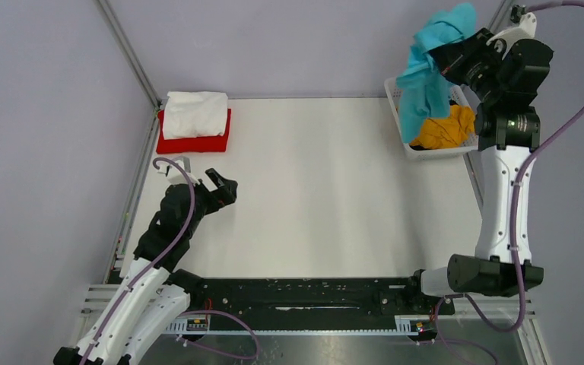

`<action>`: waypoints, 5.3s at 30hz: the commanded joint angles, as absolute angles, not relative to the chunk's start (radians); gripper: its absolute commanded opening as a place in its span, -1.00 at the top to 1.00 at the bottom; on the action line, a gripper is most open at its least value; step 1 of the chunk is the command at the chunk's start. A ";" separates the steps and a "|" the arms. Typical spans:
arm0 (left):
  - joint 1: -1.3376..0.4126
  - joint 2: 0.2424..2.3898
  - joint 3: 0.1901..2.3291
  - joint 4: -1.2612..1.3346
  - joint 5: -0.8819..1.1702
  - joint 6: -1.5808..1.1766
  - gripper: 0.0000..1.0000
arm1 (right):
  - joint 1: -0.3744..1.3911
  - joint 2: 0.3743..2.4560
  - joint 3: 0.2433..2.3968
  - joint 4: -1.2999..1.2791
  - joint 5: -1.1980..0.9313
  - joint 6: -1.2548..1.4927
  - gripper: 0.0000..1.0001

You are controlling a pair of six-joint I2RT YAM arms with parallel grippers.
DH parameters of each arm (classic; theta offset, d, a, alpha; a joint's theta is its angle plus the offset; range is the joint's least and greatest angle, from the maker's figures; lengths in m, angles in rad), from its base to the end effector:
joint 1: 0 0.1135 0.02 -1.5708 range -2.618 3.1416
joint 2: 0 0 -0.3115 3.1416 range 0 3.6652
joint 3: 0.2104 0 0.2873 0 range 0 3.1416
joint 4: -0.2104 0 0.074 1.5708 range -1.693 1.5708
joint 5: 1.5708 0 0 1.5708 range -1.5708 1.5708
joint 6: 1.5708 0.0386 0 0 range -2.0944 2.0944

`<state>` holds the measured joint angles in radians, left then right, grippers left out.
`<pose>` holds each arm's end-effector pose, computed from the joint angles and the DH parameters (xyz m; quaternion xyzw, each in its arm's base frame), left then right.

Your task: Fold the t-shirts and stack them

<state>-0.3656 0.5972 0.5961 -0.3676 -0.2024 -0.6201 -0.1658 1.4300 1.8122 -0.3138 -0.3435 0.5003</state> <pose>0.1408 -0.0456 0.3081 -0.1608 0.8066 -0.1928 0.5351 0.3224 -0.0408 0.5899 0.1018 0.6764 0.2349 0.6907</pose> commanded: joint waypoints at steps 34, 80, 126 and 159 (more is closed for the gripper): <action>-0.444 0.703 0.417 -0.359 0.266 -0.782 -0.98 | 0.264 0.916 0.664 -0.358 0.008 0.460 -0.99; -0.636 1.903 1.214 -0.252 0.207 -0.620 0.85 | 0.402 1.251 0.586 -0.081 -0.106 0.562 -0.54; -0.644 0.566 1.627 -0.509 -0.215 -0.390 1.00 | 0.423 0.529 1.622 -0.752 0.051 0.259 1.00; -0.273 1.743 1.608 -0.624 -0.402 -0.424 -0.88 | 0.356 1.766 1.604 -0.427 0.296 0.156 0.44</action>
<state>-0.3016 1.6627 1.5608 -0.5900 -0.4889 -0.3603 0.3752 1.6371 1.5578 -0.5140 0.3477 0.1230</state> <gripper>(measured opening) 0.442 0.126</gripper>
